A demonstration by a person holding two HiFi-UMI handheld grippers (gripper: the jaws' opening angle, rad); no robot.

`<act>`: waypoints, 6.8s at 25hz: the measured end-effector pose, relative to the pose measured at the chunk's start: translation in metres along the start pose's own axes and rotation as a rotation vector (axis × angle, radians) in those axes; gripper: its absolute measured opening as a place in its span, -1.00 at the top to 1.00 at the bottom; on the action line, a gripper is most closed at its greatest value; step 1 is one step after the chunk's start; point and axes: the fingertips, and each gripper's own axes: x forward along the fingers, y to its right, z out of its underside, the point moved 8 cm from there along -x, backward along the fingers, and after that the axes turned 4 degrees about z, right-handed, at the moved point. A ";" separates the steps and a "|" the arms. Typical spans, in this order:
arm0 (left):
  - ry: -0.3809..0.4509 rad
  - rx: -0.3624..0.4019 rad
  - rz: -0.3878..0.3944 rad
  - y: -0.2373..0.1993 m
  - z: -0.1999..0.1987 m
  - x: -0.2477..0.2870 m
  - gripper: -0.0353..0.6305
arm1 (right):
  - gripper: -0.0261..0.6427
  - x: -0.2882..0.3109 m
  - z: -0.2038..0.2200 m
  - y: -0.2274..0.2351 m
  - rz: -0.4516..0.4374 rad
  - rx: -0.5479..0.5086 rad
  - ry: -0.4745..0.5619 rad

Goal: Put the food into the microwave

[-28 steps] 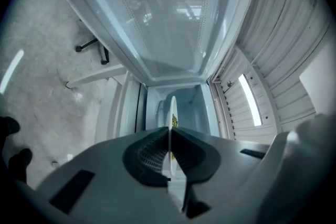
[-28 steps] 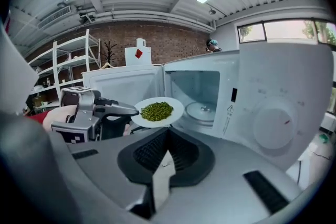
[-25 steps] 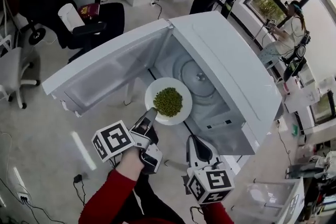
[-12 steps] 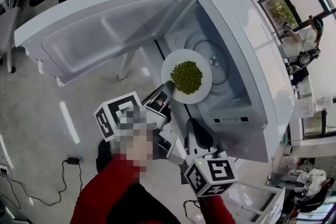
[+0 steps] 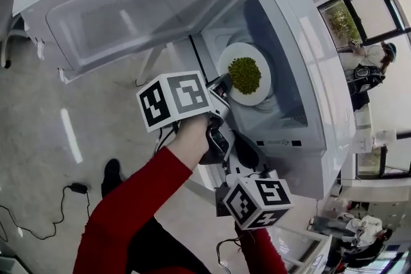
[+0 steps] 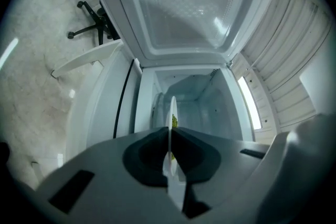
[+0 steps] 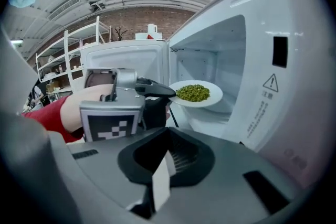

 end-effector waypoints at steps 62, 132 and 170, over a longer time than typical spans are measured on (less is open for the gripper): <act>-0.376 0.832 -0.331 0.046 -0.010 0.122 0.69 | 0.88 0.037 -0.023 0.009 -0.054 0.037 -0.213; -0.340 0.953 -0.053 0.069 -0.060 0.027 0.87 | 0.88 0.021 -0.054 -0.022 -0.091 0.104 -0.086; -0.233 1.192 -0.057 0.158 0.014 -0.248 0.87 | 0.88 -0.140 -0.042 -0.074 -0.193 0.142 0.265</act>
